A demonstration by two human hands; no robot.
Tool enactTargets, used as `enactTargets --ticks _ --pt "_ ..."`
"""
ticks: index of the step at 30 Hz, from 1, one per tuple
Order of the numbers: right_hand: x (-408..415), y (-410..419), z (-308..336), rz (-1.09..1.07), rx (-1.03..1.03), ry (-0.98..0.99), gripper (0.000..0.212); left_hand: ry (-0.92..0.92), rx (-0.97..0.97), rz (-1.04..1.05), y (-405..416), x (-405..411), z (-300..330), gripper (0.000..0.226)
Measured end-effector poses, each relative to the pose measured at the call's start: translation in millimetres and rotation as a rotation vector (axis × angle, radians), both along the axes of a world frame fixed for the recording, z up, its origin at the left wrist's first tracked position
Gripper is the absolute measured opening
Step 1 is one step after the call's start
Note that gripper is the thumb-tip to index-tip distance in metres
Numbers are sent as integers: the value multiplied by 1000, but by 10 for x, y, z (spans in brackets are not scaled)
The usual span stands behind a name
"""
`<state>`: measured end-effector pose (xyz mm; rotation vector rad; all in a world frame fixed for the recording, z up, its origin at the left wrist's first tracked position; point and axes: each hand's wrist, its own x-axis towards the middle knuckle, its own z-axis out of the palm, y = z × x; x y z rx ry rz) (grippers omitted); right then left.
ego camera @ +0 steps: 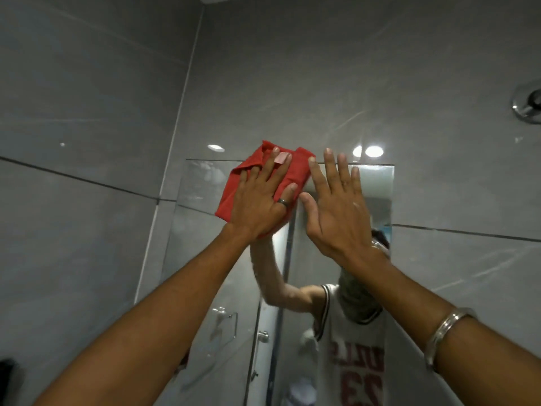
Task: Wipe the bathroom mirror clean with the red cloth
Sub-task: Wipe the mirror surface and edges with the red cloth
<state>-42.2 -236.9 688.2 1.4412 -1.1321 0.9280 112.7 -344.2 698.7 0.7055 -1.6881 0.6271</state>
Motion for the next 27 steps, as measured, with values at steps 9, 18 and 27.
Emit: enactTargets --ticks 9,18,27 --pt "411 -313 -53 -3 46 72 71 389 195 45 -642 1070 -43 65" --pt "267 -260 -377 -9 55 123 69 144 43 -9 -659 902 -639 66" --pt "329 -239 -807 -28 105 179 69 141 86 34 -596 761 -1356 66"
